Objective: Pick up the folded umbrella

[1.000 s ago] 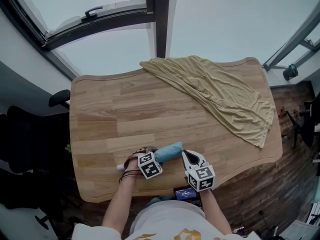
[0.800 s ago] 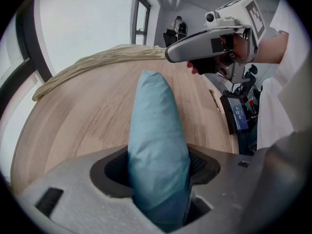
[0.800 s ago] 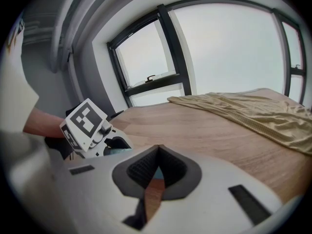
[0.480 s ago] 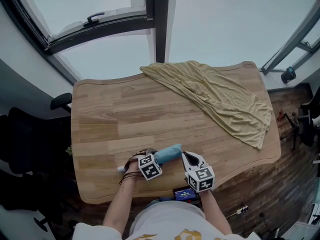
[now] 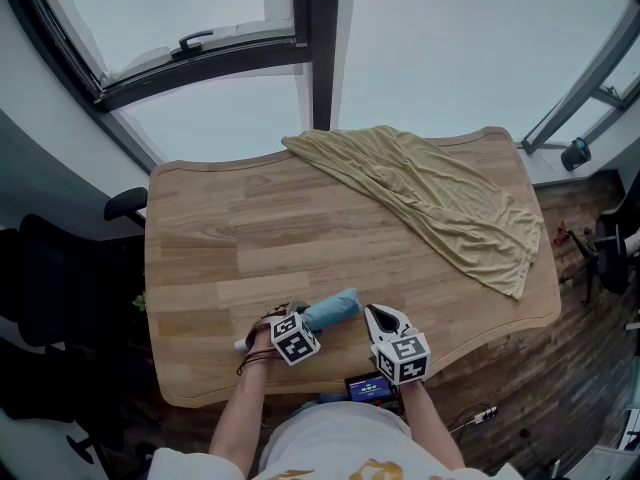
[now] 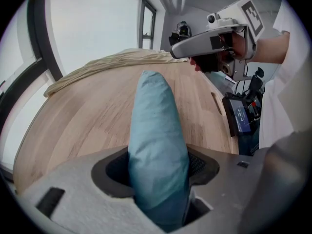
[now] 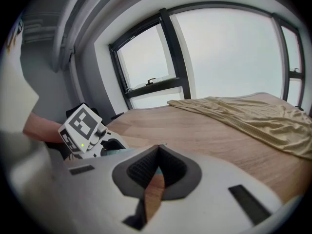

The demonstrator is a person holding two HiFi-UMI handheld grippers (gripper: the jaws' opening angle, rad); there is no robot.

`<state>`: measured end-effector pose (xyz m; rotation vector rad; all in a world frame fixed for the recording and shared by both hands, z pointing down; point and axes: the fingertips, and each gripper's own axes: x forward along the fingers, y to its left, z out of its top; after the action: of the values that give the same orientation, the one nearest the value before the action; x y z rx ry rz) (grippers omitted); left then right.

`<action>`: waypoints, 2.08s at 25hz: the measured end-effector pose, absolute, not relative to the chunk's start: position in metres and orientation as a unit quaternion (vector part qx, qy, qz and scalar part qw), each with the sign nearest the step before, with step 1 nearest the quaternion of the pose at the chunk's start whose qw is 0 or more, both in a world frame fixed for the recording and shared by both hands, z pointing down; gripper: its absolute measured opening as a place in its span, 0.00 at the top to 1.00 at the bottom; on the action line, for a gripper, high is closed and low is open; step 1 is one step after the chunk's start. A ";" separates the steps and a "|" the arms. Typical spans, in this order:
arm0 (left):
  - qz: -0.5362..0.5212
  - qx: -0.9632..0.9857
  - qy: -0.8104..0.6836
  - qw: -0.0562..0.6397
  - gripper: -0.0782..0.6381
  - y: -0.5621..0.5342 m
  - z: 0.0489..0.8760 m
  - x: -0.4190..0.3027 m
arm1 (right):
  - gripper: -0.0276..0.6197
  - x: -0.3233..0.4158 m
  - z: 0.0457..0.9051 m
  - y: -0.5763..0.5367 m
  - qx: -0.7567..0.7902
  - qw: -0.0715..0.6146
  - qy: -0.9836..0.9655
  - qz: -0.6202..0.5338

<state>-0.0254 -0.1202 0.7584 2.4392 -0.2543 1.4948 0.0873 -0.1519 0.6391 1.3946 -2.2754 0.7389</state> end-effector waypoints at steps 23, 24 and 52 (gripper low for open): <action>0.332 0.880 -0.287 0.182 0.49 -0.163 0.672 -0.050 | 0.94 0.077 0.618 -0.151 0.492 0.166 -0.818 0.248; 0.322 0.880 -0.294 0.185 0.49 -0.164 0.669 -0.051 | 0.94 0.076 0.616 -0.151 0.491 0.165 -0.819 0.246; 0.072 0.894 -0.411 0.166 0.49 -0.137 0.543 -0.082 | 0.94 0.066 0.543 -0.129 0.527 0.116 -0.829 0.149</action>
<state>-0.0818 -0.1367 0.5431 2.5441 -1.1697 0.2061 0.0661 -0.1288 0.5425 1.5435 -2.4268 0.4360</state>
